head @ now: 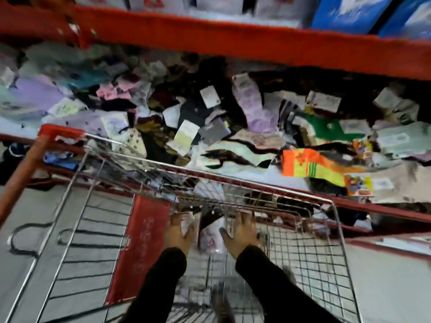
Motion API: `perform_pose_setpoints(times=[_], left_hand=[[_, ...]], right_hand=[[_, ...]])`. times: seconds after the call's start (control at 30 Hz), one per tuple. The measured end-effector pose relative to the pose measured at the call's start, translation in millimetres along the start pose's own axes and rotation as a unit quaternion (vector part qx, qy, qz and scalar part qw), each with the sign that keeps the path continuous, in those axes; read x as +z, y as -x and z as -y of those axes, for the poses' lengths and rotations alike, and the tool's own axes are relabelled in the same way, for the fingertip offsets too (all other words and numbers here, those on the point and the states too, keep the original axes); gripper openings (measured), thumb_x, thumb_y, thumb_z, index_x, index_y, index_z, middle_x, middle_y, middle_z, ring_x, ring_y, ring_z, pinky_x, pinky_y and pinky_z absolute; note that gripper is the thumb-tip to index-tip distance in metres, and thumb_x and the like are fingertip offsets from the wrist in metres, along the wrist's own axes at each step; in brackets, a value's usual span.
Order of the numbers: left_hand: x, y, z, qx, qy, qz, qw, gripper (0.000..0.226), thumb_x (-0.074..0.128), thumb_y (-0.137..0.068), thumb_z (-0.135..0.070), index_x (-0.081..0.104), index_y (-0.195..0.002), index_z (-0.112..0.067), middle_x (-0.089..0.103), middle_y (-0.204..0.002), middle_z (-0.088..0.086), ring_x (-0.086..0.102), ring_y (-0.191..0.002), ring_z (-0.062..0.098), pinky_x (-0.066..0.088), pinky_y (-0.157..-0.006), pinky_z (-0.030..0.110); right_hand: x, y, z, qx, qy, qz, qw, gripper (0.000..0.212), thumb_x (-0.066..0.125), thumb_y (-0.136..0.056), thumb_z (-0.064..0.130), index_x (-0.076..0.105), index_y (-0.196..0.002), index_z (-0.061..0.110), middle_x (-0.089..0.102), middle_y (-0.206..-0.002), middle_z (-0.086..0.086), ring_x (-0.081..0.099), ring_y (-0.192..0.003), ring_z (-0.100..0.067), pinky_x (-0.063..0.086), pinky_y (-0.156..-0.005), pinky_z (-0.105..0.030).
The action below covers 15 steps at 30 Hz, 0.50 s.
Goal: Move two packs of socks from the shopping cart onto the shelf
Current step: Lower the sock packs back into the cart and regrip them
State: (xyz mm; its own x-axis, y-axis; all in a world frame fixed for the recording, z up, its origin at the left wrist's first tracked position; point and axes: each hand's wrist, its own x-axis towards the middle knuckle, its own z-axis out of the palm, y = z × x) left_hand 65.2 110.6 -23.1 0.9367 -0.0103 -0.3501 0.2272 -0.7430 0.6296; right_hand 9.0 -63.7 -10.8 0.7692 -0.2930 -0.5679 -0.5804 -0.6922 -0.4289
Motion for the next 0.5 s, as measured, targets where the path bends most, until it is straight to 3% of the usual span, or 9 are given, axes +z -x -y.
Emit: perform_pose_setpoints(times=[0.07, 0.13, 0.2, 0.37, 0.5], left_hand=[[11.0, -7.1, 24.0, -0.024, -0.048, 0.041, 0.998, 0.034, 0.067, -0.090, -0.024, 0.067, -0.119, -0.006, 0.065, -0.123, 0.019, 0.063, -0.114, 0.034, 0.048, -0.098, 0.033], [21.9, -17.0, 41.0, -0.029, -0.080, 0.082, 0.993, 0.033, 0.062, -0.092, -0.026, 0.069, -0.121, -0.013, 0.064, -0.127, 0.015, 0.060, -0.121, 0.030, 0.044, -0.103, 0.031], [32.4, -28.7, 53.6, -0.049, -0.093, 0.112, 0.988, 0.037, 0.065, -0.093, -0.024, 0.064, -0.130, -0.020, 0.057, -0.137, 0.013, 0.055, -0.127, 0.030, 0.044, -0.106, 0.033], [58.3, -45.7, 69.7, -0.076, -0.093, 0.089, 0.989, 0.050, 0.071, -0.087, -0.025, 0.058, -0.135, -0.020, 0.048, -0.141, 0.014, 0.055, -0.122, 0.033, 0.047, -0.106, 0.036], [65.7, -57.4, 77.4, -0.101, -0.112, 0.073, 0.986, 0.051, 0.076, -0.082, -0.033, 0.061, -0.130, -0.022, 0.040, -0.148, 0.011, 0.050, -0.128, 0.034, 0.046, -0.107, 0.037]], right_hand=[[25.1, -17.5, 3.7, 0.015, 0.007, 0.058, 0.998, 0.076, 0.044, -0.102, 0.048, 0.007, -0.159, 0.017, 0.010, -0.164, -0.022, 0.015, -0.152, -0.037, 0.029, -0.116, -0.038], [49.3, -36.8, 5.7, 0.029, 0.008, 0.064, 0.997, 0.068, 0.052, -0.099, 0.042, 0.022, -0.155, 0.018, 0.017, -0.159, -0.025, 0.025, -0.145, -0.041, 0.034, -0.114, -0.039], [68.2, -52.2, 5.6, 0.056, 0.016, 0.073, 0.996, 0.070, 0.060, -0.094, 0.040, 0.026, -0.153, 0.022, 0.014, -0.159, -0.025, 0.027, -0.143, -0.045, 0.036, -0.114, -0.044], [102.7, -73.3, 4.6, 0.125, -0.028, 0.066, 0.990, 0.105, 0.082, -0.077, 0.042, 0.014, -0.153, 0.019, 0.015, -0.157, -0.021, 0.031, -0.142, -0.044, 0.044, -0.106, -0.052], [119.8, -77.3, 8.2, 0.112, 0.075, 0.039, 0.990, 0.122, 0.077, -0.071, 0.064, 0.003, -0.155, 0.014, 0.008, -0.163, -0.018, 0.025, -0.147, -0.039, 0.044, -0.105, -0.048]])
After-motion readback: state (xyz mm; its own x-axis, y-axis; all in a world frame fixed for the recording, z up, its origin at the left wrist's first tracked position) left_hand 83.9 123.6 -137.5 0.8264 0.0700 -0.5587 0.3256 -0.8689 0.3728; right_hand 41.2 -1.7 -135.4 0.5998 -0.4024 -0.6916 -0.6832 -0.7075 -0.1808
